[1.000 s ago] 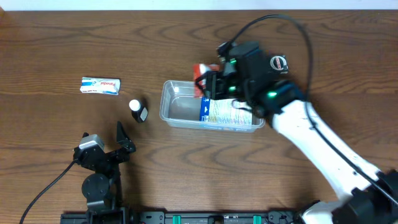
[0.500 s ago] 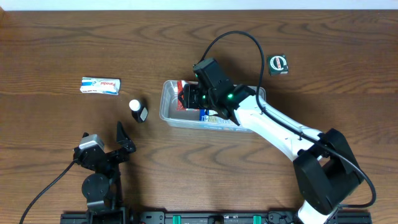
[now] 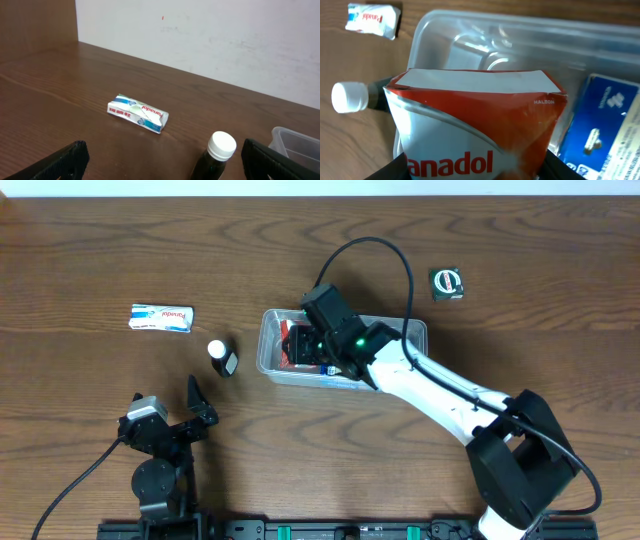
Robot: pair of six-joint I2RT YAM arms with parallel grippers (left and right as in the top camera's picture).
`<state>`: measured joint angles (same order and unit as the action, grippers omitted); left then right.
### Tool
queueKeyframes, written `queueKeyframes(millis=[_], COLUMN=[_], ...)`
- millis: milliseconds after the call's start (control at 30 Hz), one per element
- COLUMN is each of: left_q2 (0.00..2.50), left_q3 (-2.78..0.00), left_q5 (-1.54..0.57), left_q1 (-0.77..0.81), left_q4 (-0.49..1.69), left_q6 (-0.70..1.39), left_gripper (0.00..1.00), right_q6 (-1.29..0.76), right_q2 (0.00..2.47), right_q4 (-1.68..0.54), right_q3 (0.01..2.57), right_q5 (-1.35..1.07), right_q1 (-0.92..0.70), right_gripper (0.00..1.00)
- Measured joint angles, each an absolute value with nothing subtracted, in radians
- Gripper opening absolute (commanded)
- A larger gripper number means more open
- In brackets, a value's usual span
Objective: Pack container
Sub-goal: 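Lower the red box into the container beside the blue box, release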
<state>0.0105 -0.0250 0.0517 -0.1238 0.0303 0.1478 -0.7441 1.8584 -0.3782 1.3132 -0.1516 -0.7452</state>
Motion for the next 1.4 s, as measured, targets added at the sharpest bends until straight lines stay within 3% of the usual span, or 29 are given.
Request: queueKeyframes(millis=[1400], left_q2=[0.01], left_q3=[-0.025], left_q5=[0.052], left_q1=[-0.123], left_q4=[0.03], left_q6=[0.148], left_gripper=[0.98], right_q6=[-0.775], right_q2=[1.979], right_q4=[-0.406], right_q3=[1.313], right_q5=[-0.066], right_q1=[-0.775], right_gripper=[0.52])
